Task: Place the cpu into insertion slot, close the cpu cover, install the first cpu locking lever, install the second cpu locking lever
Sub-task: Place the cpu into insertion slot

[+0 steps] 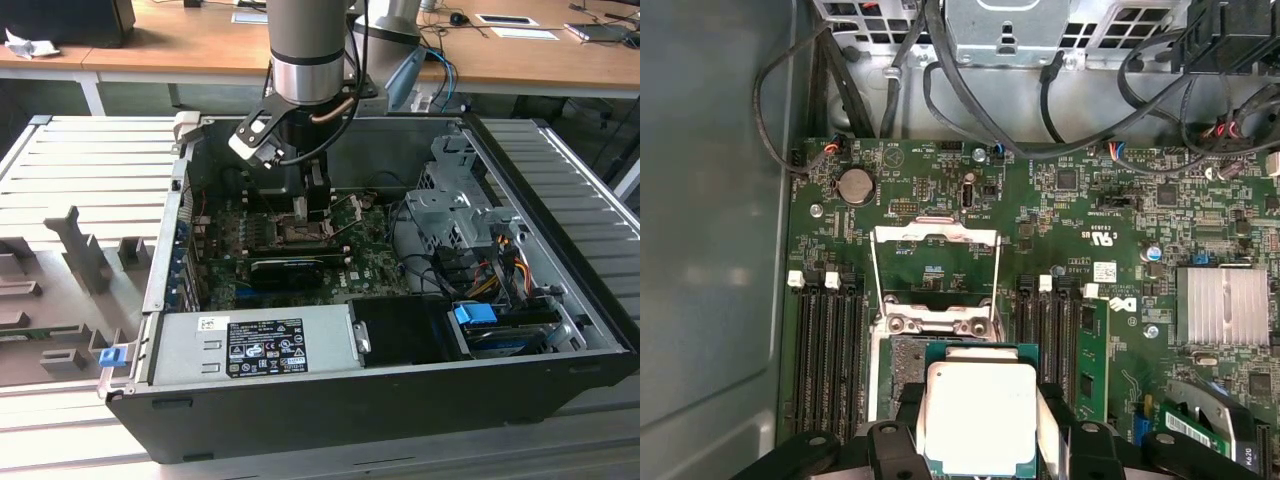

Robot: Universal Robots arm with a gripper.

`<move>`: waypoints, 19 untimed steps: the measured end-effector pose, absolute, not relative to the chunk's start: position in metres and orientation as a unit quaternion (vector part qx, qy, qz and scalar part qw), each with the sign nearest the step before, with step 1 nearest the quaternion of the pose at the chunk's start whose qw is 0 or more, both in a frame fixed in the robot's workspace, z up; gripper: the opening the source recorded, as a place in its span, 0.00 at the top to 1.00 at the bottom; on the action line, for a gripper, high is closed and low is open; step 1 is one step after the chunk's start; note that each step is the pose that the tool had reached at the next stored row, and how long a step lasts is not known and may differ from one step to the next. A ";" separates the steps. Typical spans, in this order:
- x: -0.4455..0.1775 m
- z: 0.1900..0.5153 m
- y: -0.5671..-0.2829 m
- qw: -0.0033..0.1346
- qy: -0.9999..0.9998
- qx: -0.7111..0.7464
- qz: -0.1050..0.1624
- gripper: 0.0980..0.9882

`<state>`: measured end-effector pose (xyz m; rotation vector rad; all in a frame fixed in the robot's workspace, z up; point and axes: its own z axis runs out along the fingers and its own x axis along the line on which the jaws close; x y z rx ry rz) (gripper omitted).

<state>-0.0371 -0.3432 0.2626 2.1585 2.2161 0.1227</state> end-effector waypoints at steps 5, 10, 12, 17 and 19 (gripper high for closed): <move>-0.037 0.260 -0.343 0.023 0.716 0.697 0.040 0.52; -0.038 0.253 -0.342 0.023 0.716 0.697 0.040 0.52; -0.038 0.250 -0.341 0.023 0.716 0.697 0.040 0.52; -0.041 0.244 -0.338 0.022 0.716 0.697 0.040 0.52; -0.042 0.241 -0.335 0.022 0.716 0.697 0.040 0.52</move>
